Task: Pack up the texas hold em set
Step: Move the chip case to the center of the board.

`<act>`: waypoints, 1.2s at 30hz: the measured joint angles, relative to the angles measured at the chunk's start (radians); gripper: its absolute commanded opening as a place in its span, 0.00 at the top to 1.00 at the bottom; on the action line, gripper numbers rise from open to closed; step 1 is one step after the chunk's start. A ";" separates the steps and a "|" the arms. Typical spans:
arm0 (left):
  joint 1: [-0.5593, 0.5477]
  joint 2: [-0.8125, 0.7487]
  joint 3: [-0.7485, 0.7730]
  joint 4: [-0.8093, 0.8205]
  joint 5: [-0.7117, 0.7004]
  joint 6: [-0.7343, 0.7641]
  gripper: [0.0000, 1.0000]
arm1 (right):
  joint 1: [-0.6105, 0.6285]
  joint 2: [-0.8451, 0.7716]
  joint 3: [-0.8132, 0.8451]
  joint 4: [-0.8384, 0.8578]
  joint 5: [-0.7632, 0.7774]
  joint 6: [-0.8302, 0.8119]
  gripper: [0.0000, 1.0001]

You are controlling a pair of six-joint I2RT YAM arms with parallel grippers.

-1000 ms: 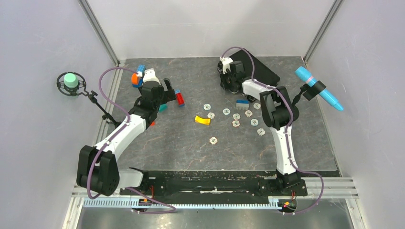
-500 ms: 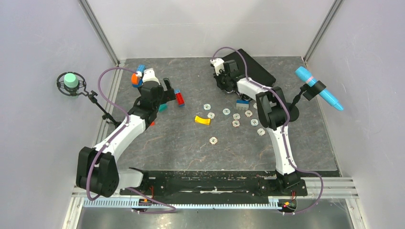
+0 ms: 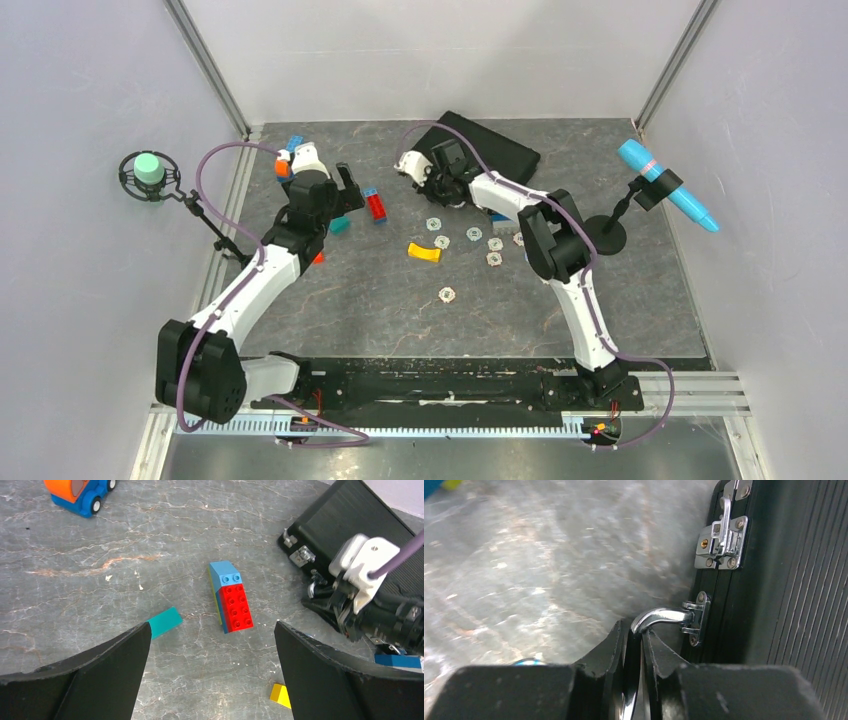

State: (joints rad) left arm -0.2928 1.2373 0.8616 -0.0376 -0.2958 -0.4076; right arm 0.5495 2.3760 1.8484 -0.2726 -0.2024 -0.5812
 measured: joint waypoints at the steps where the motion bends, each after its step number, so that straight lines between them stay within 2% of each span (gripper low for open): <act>1: 0.003 -0.004 0.000 -0.005 -0.003 0.000 0.00 | 0.011 -0.006 -0.005 -0.013 -0.007 -0.035 1.00; 14: 0.023 -0.023 0.000 -0.021 -0.017 0.000 0.00 | 0.077 -0.105 -0.121 -0.158 -0.098 -0.493 1.00; 33: 0.023 -0.023 0.000 -0.021 -0.011 0.000 0.00 | 0.075 -0.170 -0.210 -0.191 -0.099 -0.676 1.00; 34: 0.023 -0.023 0.000 -0.021 -0.010 0.000 0.00 | 0.075 -0.171 -0.211 -0.193 -0.100 -0.676 0.92; 36: 0.023 -0.023 0.000 -0.021 -0.008 0.000 0.00 | 0.075 -0.171 -0.211 -0.192 -0.100 -0.674 0.83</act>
State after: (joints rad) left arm -0.2695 1.2148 0.8616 -0.0586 -0.3042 -0.4076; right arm 0.6243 2.2047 1.6375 -0.4648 -0.3023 -1.2552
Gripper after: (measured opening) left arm 0.994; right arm 0.155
